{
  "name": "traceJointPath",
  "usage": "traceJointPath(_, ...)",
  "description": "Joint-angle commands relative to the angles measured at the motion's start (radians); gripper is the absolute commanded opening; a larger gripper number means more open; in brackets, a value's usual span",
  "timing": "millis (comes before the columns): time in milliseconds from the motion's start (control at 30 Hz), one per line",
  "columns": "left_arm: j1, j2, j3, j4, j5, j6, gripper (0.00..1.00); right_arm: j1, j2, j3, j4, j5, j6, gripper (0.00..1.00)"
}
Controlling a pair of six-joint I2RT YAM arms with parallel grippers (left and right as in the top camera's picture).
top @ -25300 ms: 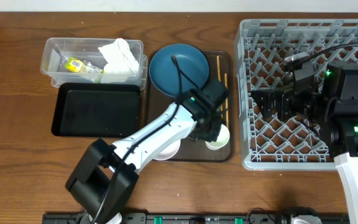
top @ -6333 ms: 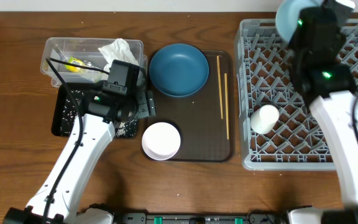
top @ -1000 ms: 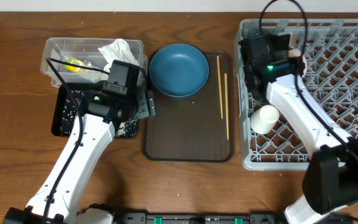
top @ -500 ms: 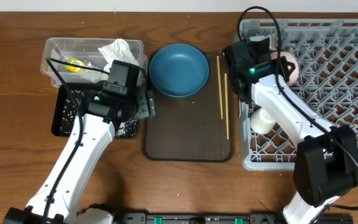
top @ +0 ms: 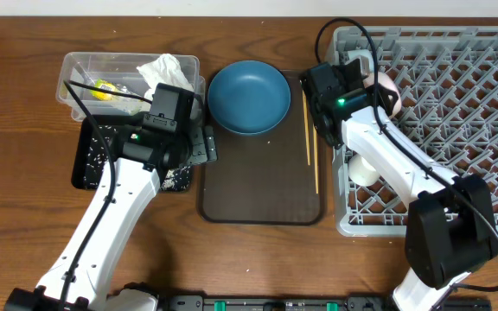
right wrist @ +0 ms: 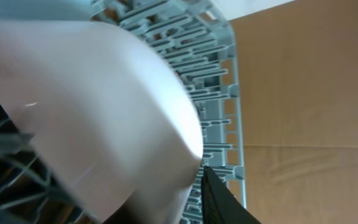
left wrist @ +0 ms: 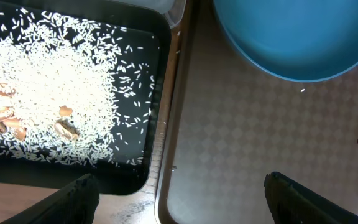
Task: Sort waste into correct bins and load items into the dishwasher rack
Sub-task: 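Reach right gripper to the dark-blue plate rim and grasp it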
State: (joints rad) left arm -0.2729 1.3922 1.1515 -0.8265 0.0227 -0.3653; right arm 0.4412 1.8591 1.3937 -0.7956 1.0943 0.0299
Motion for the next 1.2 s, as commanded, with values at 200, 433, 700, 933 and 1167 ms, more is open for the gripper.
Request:
traceJointPath(200, 0.003, -0.001, 0.002, -0.001, -0.009, 0.006, 0.87, 0.063, -0.005, 0.001, 0.030, -0.052, -0.001, 0.42)
traceJointPath(433, 0.003, -0.001, 0.002, -0.001, -0.009, 0.006, 0.87, 0.064, -0.091, 0.011, 0.074, -0.081, -0.002, 0.56)
traceJointPath(700, 0.003, -0.001, 0.002, -0.001, -0.009, 0.006, 0.87, 0.064, -0.182, 0.011, 0.070, -0.299, -0.001, 0.59)
traceJointPath(933, 0.003, -0.001, 0.002, -0.001, -0.009, 0.006, 0.87, 0.064, -0.264, 0.011, 0.080, -0.526, 0.059, 0.56)
traceJointPath(1167, 0.003, -0.001, 0.002, -0.001, -0.009, 0.006, 0.87, 0.064, -0.229, 0.011, 0.171, -0.932, 0.298, 0.49)
